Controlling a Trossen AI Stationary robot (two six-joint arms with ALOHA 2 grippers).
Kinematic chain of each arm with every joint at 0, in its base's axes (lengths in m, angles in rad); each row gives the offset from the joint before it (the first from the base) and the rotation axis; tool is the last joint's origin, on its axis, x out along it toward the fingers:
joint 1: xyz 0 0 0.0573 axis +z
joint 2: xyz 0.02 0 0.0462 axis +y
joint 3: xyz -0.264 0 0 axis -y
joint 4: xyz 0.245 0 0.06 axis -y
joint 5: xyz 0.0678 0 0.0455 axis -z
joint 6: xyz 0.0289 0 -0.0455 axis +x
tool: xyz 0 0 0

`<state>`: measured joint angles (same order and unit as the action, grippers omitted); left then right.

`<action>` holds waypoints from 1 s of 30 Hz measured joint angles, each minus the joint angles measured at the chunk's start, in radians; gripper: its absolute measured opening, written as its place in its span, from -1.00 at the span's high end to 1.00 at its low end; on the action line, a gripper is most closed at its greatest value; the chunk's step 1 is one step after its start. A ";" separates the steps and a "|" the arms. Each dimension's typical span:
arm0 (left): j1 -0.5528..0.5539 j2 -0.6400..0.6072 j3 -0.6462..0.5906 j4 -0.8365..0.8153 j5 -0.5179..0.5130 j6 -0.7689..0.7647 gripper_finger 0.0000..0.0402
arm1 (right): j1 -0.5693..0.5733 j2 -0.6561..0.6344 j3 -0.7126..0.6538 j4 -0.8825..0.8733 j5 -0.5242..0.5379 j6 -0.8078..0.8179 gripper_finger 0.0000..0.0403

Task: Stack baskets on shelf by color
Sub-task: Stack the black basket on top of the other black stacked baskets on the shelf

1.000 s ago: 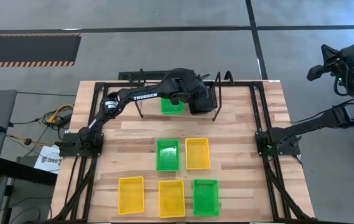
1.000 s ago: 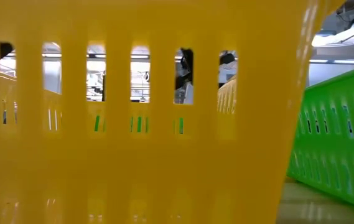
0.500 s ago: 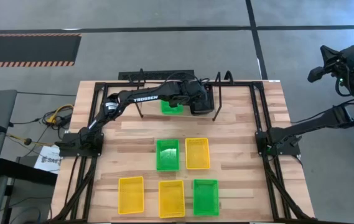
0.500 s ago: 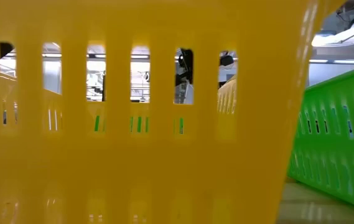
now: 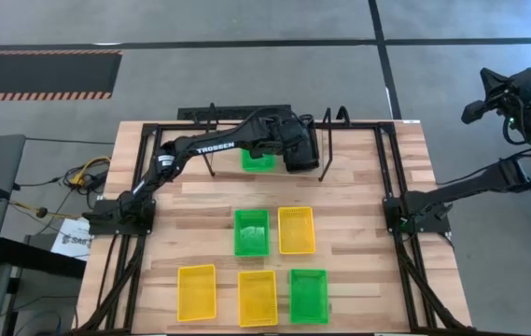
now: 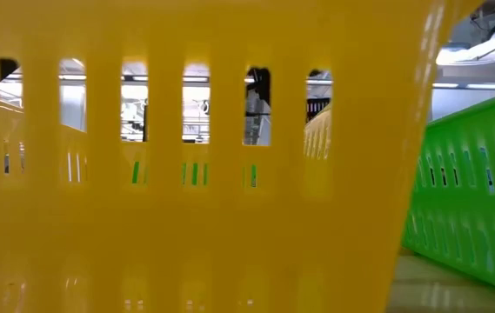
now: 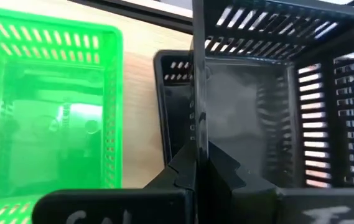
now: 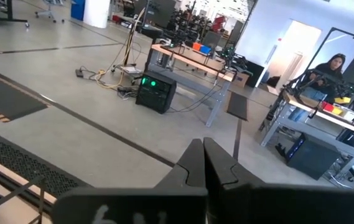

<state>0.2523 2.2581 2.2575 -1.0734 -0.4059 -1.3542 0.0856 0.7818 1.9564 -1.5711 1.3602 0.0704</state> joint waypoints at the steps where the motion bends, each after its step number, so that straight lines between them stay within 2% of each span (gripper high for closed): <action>1: -0.002 0.000 -0.003 -0.002 -0.004 -0.007 1.00 | 0.000 0.000 0.000 0.000 0.000 0.000 1.00; 15: -0.024 0.001 -0.006 0.009 -0.081 -0.058 1.00 | 0.000 0.000 0.000 0.000 -0.001 -0.001 1.00; 30: -0.029 0.029 -0.024 0.013 -0.091 -0.082 1.00 | 0.000 0.000 0.000 0.000 -0.004 -0.003 1.00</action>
<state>0.2230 2.2870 2.2340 -1.0608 -0.4969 -1.4358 0.0855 0.7822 1.9564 -1.5708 1.3560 0.0669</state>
